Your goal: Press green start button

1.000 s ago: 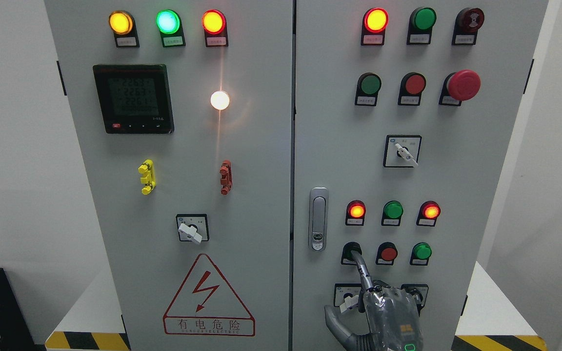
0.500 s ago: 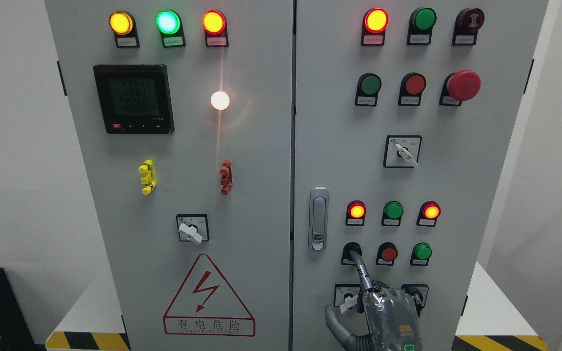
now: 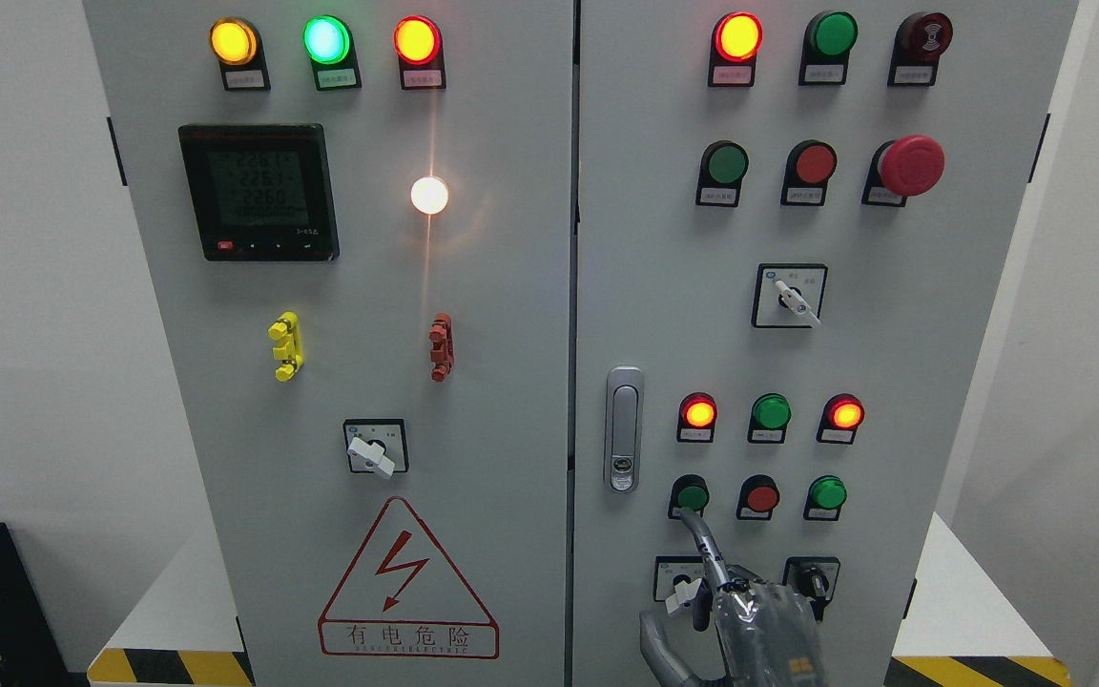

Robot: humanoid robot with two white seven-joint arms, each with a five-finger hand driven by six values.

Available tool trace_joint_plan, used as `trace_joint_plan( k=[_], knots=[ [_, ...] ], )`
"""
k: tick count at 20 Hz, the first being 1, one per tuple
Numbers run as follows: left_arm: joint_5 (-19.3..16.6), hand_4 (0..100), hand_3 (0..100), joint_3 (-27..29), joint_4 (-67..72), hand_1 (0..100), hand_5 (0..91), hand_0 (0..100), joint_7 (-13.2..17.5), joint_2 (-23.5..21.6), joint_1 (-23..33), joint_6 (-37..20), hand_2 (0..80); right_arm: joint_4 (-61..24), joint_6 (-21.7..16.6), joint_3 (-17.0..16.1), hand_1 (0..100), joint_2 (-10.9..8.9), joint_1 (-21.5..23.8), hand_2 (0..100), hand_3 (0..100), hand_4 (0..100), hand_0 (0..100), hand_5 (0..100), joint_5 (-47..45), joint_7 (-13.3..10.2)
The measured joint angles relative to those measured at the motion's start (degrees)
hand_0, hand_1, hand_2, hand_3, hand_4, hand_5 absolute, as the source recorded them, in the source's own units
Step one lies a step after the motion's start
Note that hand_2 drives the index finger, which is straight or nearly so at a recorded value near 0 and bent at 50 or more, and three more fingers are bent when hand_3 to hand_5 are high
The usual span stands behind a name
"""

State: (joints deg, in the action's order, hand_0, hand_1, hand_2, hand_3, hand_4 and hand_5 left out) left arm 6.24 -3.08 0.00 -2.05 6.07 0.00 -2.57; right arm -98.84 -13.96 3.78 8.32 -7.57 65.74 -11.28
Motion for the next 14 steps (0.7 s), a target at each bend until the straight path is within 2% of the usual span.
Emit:
trace_joint_plan(
  k=[6,10,14],
  knots=[
    [0.0,0,0,0.0,0.0,56,0.0,12,0.0,0.0,0.0,0.0,0.0,-4.1,-1.4,-0.1,33,-0.04,4.1,0,70,70,39,78,-10.0,-0.8],
    [0.0,0,0,0.0,0.0,56,0.0,12,0.0,0.0,0.0,0.0,0.0,-6.8,-1.4,0.1,29,-0.06,6.1,0,58,62,22,65,-18.9,-1.0],
    [0.0,0,0,0.0,0.0,56,0.0,12,0.0,0.0,0.0,0.0,0.0,-9.3,-0.5,0.2,29,-0.08,8.5,0,49,54,5,54,-27.7,-0.6]
  ],
)
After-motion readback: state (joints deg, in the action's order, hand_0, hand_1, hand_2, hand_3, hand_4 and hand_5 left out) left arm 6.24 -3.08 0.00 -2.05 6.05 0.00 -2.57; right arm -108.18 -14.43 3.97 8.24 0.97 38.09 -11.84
